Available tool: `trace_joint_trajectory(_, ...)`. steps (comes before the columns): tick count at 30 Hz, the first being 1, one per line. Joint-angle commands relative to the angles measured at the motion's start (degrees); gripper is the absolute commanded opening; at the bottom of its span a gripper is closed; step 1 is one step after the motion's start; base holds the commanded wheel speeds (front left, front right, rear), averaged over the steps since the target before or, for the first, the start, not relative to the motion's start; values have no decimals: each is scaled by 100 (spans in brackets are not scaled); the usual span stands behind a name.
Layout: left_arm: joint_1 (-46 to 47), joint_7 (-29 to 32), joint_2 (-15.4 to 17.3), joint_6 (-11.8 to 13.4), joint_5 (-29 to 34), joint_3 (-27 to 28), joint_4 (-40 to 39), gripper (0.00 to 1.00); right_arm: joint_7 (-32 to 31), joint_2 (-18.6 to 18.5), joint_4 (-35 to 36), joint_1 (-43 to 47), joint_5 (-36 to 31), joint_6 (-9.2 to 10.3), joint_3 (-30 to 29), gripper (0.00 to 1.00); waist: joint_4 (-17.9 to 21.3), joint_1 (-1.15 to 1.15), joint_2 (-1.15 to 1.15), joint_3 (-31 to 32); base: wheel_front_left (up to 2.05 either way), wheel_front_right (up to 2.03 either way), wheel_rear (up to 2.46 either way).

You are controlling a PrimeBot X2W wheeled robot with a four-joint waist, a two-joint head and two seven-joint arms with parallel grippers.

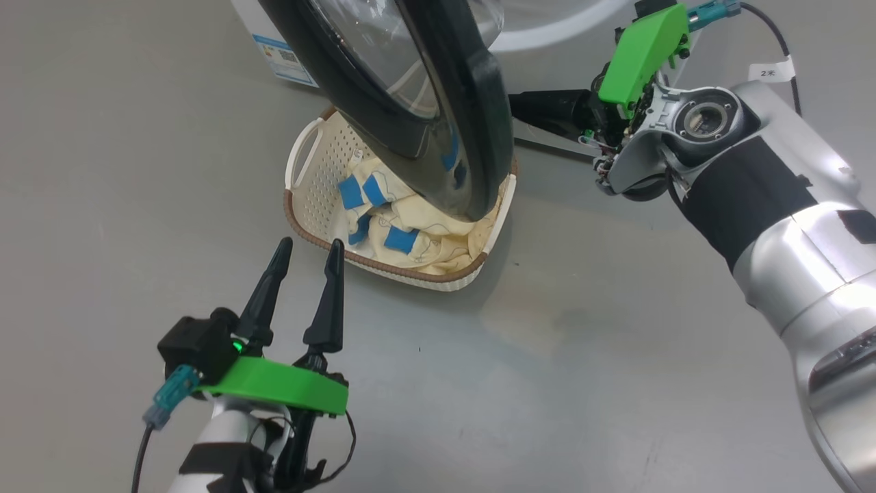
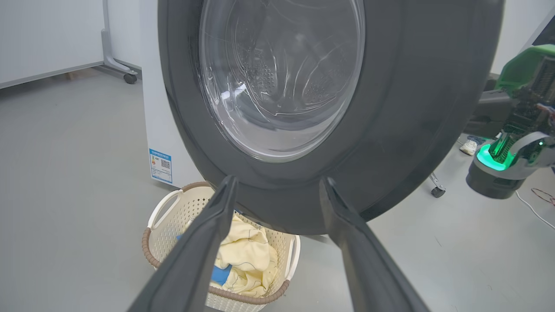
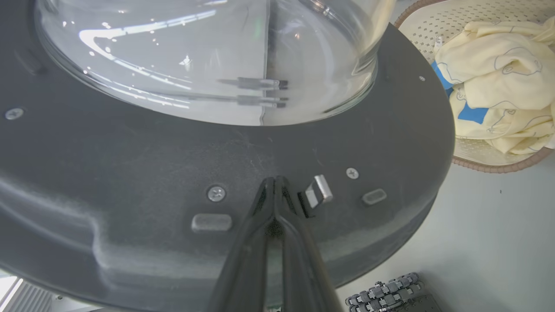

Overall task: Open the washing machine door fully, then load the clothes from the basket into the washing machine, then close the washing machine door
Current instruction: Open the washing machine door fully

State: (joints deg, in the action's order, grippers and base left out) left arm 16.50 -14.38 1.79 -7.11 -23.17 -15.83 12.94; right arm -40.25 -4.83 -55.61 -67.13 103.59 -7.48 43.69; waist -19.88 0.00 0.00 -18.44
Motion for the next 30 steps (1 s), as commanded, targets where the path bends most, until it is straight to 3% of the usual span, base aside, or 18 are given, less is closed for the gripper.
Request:
trace_joint_trajectory(1,13,-62,109,-37,76,217,-173,100,40,195,225,89,114,-1,68,0,-4,0,0,14,0,0,0)
trace_joint_trajectory(13,-54,-62,109,-37,90,211,-204,100,120,195,727,203,1037,-1,1144,0,-35,0,0,73,0,0,0)
trace_joint_trajectory(30,-113,-62,109,-37,80,206,-218,100,498,195,1160,-8,2052,-1,2201,0,-128,0,0,92,0,0,0)
